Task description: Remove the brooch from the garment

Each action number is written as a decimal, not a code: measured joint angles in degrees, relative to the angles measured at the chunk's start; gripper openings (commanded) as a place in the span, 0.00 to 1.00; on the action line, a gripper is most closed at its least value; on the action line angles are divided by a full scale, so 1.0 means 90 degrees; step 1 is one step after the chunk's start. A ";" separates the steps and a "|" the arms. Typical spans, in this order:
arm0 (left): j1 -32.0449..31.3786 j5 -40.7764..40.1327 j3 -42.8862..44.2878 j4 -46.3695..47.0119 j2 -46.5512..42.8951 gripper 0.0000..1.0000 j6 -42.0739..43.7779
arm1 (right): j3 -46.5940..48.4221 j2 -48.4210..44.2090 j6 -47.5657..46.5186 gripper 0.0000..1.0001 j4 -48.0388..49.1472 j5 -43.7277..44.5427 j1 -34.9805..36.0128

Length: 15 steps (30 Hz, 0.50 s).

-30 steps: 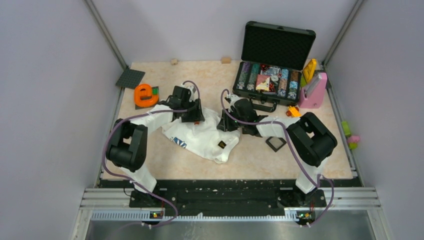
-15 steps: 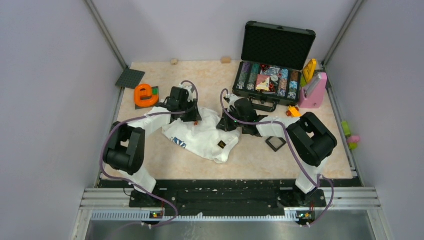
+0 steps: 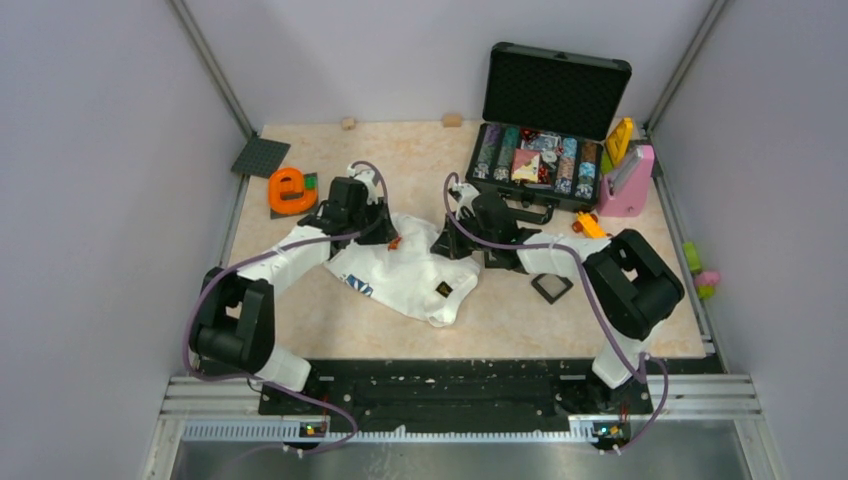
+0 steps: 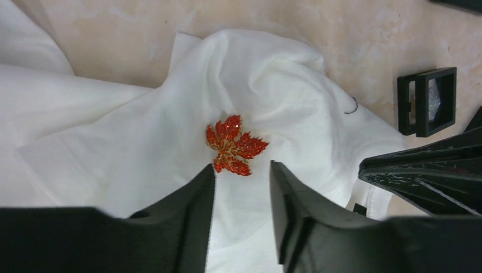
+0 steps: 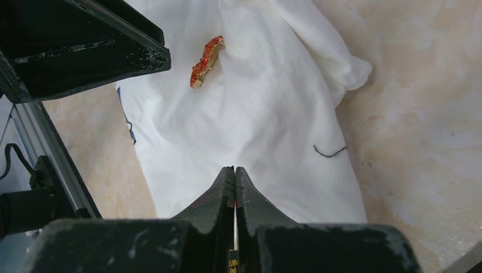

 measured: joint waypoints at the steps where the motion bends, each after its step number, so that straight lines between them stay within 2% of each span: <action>1: -0.0002 -0.0010 -0.0002 0.0000 -0.0019 0.56 0.0041 | 0.0000 -0.0019 0.0002 0.00 0.0000 -0.0019 0.0000; 5: -0.0126 -0.0068 -0.0012 0.0002 -0.0095 0.60 0.0231 | 0.0000 -0.0083 0.0000 0.00 -0.0029 -0.0068 0.0000; 6: -0.0177 -0.0095 -0.0012 0.0007 -0.0100 0.59 0.0262 | 0.0000 -0.0097 0.0002 0.10 -0.0046 -0.0080 0.0000; 7: -0.0228 -0.0119 -0.0012 0.0005 -0.0102 0.58 0.0301 | 0.0000 -0.0114 0.0002 0.26 -0.0056 -0.0087 0.0000; 9: -0.0304 -0.0185 -0.0010 -0.0005 -0.0097 0.55 0.0364 | 0.0002 -0.0134 0.0041 0.46 -0.0090 -0.0066 0.0000; 12: -0.0408 -0.0374 0.0085 -0.0070 -0.0002 0.52 0.0457 | 0.0056 -0.0143 0.0044 0.59 -0.0243 0.0092 0.0000; 15: -0.0495 -0.0597 0.0282 -0.0138 0.0214 0.48 0.0542 | 0.0209 -0.0131 0.0041 0.63 -0.0437 0.0282 0.0000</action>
